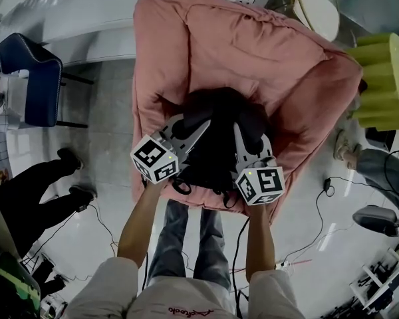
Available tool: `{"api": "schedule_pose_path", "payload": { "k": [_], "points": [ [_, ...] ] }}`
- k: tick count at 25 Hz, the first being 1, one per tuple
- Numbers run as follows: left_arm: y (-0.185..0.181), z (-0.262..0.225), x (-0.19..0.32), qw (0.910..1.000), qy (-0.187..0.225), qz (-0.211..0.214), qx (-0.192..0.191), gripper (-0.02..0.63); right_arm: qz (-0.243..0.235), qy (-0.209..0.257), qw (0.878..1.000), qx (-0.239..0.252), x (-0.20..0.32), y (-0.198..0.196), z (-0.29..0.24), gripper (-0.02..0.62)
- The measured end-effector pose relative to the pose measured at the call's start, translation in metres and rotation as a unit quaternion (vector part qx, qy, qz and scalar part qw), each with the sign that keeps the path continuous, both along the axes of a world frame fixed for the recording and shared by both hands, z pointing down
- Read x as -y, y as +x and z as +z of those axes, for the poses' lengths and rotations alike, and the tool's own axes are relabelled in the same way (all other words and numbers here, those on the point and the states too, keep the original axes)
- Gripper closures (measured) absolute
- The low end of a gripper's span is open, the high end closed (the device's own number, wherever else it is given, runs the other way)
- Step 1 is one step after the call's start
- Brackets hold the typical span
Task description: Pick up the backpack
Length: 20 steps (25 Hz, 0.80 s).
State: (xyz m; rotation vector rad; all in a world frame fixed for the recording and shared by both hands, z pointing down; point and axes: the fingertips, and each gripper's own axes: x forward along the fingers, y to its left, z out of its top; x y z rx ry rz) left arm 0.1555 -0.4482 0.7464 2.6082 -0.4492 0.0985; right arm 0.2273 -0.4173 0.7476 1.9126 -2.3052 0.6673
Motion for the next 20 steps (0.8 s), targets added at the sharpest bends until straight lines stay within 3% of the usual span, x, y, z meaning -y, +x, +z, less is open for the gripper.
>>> {"api": "schedule_pose_path", "payload": {
  "k": [5,11,20],
  "points": [
    [-0.007,-0.024,-0.039,0.999,0.037,-0.023,0.013,0.548,0.014,0.016,1.0,-0.004,-0.035,-0.013,-0.026,0.537],
    [-0.026,-0.035,-0.09,0.9992,0.007,-0.039,-0.003,0.549,0.02,0.007,1.0,-0.007,-0.083,-0.033,-0.04,0.538],
    [-0.04,-0.067,-0.108,0.9979,-0.018,-0.057,-0.025,0.552,0.011,-0.003,1.0,0.003,-0.11,-0.037,-0.068,0.538]
  ]
}}
